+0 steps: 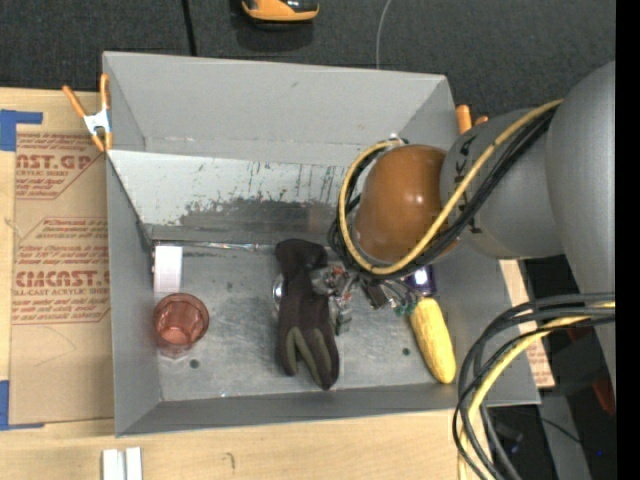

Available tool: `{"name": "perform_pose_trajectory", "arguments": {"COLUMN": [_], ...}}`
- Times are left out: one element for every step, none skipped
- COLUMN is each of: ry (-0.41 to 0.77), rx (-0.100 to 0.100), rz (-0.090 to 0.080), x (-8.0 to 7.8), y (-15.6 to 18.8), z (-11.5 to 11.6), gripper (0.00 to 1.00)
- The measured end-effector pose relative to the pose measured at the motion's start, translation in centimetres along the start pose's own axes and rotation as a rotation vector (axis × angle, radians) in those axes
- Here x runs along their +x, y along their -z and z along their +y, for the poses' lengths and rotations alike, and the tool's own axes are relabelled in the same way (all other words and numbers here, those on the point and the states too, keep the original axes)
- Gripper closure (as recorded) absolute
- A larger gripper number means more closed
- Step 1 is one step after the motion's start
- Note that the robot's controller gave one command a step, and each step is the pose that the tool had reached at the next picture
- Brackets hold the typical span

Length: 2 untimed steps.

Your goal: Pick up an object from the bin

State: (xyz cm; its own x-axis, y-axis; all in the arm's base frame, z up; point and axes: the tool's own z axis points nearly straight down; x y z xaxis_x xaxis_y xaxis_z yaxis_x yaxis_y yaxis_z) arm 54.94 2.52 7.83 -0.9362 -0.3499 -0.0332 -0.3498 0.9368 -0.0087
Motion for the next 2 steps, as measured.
{"name": "perform_pose_trajectory", "arguments": {"ry": [0.007,0.001], "rx": [-0.009,-0.008], "rz": [0.035,0.029], "x": [-1.2,-4.7], "y": [4.1,17.8], "z": [0.9,4.3], "gripper": [1.00,1.00]}}
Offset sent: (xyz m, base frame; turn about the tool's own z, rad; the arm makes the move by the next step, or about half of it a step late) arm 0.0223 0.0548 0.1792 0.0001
